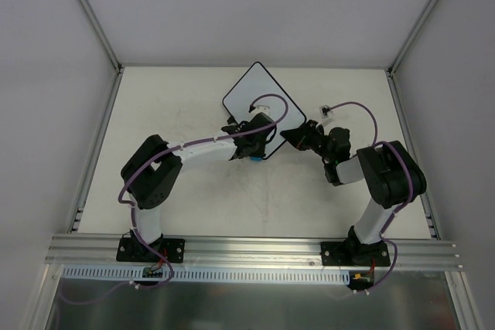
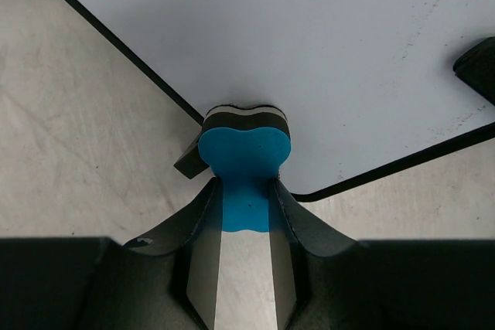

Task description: Erase the whiteboard

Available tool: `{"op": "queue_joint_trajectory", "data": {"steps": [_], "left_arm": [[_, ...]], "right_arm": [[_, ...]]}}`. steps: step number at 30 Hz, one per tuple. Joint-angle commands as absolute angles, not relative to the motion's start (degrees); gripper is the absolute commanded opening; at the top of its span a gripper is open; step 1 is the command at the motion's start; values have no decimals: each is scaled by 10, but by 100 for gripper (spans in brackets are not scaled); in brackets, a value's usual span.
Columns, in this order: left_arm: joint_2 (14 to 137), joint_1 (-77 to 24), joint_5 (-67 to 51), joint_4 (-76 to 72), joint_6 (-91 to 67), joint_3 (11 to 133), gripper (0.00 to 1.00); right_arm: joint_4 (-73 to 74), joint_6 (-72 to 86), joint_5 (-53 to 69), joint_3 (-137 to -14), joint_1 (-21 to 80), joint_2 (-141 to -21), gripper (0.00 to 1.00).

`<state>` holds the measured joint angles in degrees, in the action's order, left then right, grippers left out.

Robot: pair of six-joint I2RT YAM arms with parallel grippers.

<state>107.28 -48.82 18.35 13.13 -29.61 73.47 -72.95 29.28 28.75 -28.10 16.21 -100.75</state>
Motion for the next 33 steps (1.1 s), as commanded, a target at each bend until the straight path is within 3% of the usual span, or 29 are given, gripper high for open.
{"op": "queue_joint_trajectory", "data": {"steps": [1, 17, 33], "left_arm": [[1061, -487, 244, 251, -303, 754, 0], [1033, -471, 192, 335, -260, 901, 0], [1070, -486, 230, 312, -277, 875, 0]], "right_arm": [[-788, 287, 314, -301, 173, -988, 0], [-782, 285, 308, -301, 173, -989, 0], [-775, 279, 304, -302, 173, -983, 0]]}}
